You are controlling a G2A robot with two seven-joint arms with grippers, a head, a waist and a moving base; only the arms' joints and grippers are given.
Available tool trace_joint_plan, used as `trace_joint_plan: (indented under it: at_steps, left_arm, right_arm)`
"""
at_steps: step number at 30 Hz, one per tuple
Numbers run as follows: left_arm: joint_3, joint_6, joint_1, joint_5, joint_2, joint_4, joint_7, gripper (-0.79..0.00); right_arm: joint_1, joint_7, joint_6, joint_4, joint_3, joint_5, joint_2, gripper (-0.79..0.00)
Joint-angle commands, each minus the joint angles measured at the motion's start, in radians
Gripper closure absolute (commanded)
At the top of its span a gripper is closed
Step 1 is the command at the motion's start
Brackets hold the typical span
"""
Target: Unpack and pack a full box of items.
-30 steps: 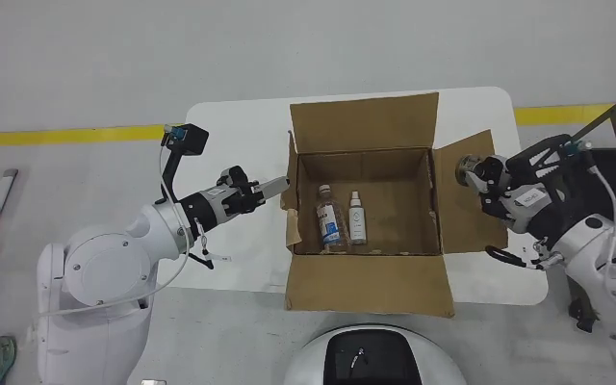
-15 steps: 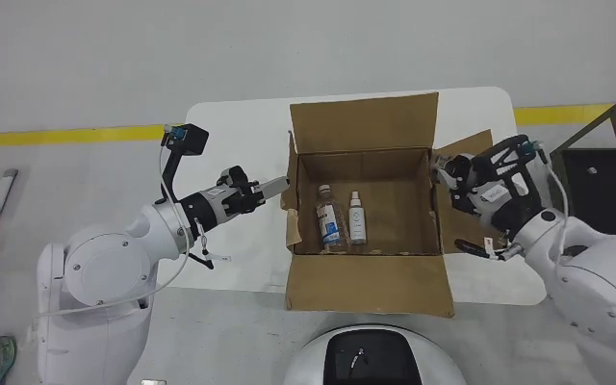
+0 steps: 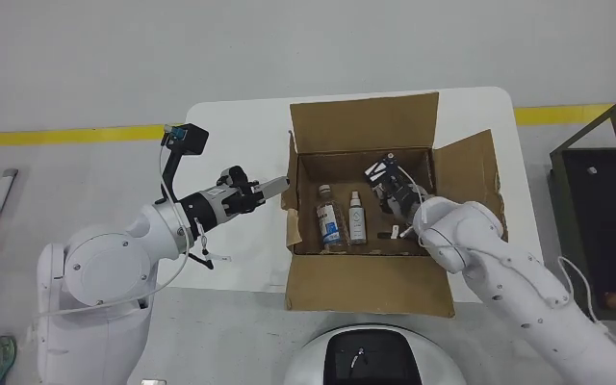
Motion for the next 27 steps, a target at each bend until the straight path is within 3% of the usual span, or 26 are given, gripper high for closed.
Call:
trace_joint_plan:
  at_steps: [1,13,18,22,27]
  left_arm:
    - [0.0,0.0,0.0,0.0,0.0,0.0,0.0,-0.785]
    - [0.0,0.0,0.0,0.0,0.0,0.0,0.0,-0.785]
    - [0.0,0.0,0.0,0.0,0.0,0.0,0.0,-0.785]
    - [0.0,0.0,0.0,0.0,0.0,0.0,0.0,-0.785]
    - [0.0,0.0,0.0,0.0,0.0,0.0,0.0,-0.785]
  right_arm:
    - [0.028,0.007,0.011,0.049,-0.031,0.014,-0.012,0.0]
    - [0.118,0.086,0.029,0.199,-0.116,0.018,-0.063,-0.012]
    - [0.118,0.079,0.026,0.217,-0.103,0.033,-0.071,-0.197]
    - [0.109,0.085,0.02,0.211,-0.086,0.03,-0.071,-0.209]
    - [0.086,0.09,0.014,0.189,-0.052,0.032,-0.069,-0.292]
